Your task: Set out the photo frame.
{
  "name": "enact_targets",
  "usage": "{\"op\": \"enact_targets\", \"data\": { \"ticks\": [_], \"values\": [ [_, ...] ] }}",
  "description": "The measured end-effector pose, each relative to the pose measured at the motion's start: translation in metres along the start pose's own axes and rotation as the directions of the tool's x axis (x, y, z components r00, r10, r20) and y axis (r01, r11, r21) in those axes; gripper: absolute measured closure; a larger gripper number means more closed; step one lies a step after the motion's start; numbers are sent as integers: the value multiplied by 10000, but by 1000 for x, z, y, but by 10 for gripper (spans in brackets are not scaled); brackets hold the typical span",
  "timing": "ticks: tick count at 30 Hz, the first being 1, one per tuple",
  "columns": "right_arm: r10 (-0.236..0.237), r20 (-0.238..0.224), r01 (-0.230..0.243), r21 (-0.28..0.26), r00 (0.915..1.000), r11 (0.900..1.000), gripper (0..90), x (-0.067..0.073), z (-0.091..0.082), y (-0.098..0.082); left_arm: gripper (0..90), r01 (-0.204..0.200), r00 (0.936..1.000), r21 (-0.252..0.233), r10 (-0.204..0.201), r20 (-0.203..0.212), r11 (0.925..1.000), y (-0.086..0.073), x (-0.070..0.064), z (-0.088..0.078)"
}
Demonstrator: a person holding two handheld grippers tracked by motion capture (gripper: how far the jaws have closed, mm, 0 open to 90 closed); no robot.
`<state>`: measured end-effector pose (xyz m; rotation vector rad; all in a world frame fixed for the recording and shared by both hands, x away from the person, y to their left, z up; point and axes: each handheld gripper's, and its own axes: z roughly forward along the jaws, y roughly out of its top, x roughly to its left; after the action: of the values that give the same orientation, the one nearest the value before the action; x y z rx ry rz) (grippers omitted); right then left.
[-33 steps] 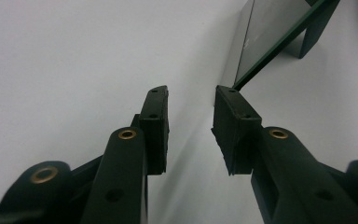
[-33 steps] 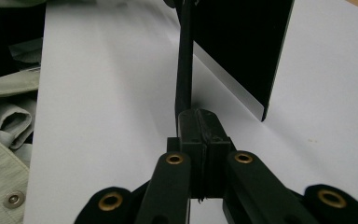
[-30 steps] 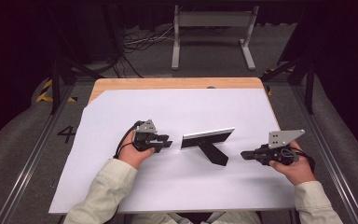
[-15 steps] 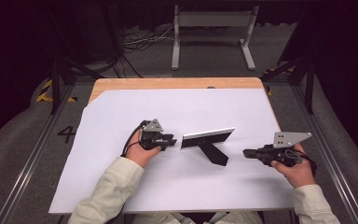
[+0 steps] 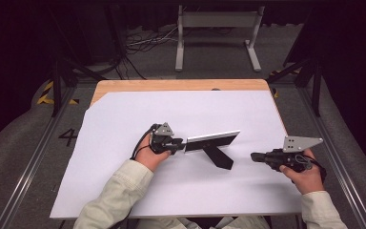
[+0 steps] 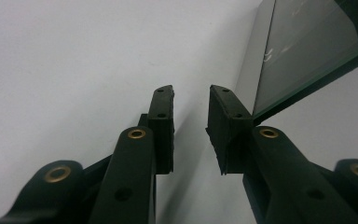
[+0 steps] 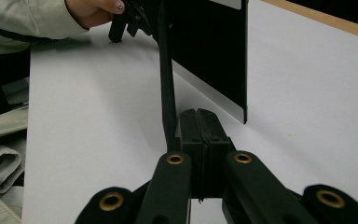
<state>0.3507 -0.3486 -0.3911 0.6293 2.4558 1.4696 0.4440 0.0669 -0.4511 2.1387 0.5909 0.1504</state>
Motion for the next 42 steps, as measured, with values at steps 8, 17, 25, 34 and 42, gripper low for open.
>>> {"op": "enact_targets", "data": {
  "ticks": [8,17,25,34,42],
  "values": [
    [44,28,-44,-26,10000,10000,900,-1,-1,0,783,51,10000,172,-51,7,9998,1,-4,2],
    [115,86,-115,-42,9999,9999,900,-1,-2,0,900,-32,9995,608,14,304,9981,2,-10,5],
    [95,107,-95,-86,9999,9999,900,-1,-4,1,900,-257,9993,953,229,300,9951,4,-13,4],
    [64,80,-64,-60,9999,10000,900,-1,-6,2,900,-1080,9910,1501,945,943,9827,9,-24,4],
    [6,36,-6,-6,10000,10000,900,0,-10,5,900,-2035,9724,2149,1715,1584,9552,14,-36,5]
  ]
}}
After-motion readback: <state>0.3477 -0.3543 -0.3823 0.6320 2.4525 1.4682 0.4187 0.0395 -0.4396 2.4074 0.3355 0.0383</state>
